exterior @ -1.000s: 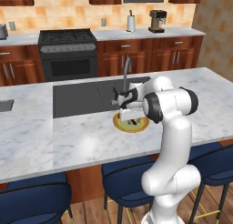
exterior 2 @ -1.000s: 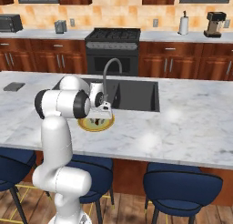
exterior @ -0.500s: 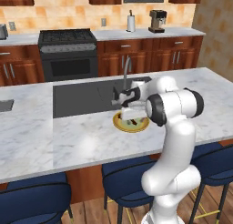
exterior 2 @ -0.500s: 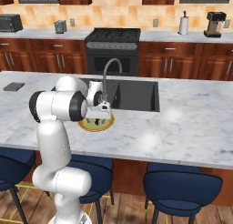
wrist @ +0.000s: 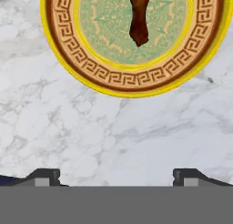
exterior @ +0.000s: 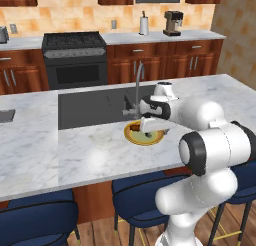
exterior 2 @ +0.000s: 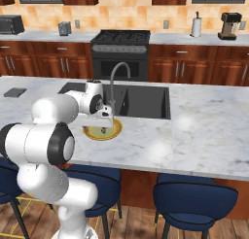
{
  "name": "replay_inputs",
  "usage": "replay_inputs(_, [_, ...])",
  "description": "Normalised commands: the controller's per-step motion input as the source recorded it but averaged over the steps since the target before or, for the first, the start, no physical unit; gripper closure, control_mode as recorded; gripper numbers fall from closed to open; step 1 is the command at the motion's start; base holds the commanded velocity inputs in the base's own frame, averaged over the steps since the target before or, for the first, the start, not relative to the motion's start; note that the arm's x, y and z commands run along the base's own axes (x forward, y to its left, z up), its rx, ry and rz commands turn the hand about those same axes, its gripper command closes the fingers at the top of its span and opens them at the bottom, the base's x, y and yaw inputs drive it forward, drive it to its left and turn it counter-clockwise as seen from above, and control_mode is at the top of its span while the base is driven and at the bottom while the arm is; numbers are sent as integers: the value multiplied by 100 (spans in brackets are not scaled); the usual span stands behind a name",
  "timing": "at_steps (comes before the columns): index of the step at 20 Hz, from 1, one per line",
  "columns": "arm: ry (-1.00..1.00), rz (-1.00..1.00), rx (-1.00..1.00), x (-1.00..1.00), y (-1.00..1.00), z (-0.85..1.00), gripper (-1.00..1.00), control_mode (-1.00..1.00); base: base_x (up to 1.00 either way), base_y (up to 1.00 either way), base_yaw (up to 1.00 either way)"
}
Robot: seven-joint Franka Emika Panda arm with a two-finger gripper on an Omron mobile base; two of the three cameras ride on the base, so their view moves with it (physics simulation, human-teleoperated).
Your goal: Take the chicken drumstick from the fridge and place it on the digital scale on the counter by the fridge. Wait a few seconds for a reading, then move it to the plate on the dining counter.
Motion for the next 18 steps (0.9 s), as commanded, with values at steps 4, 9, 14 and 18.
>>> replay_inputs(4, [-2, 1, 0, -100, 0, 82, -100, -100, 0, 0, 0])
replay_inputs(9, [-5, 1, 0, -100, -2, 80, -100, -100, 0, 0, 0])
replay_inputs(14, [-7, 3, 0, -100, -8, 79, -100, -100, 0, 0, 0])
replay_inputs(18, [-10, 3, 0, -100, -4, 80, -100, -100, 0, 0, 0])
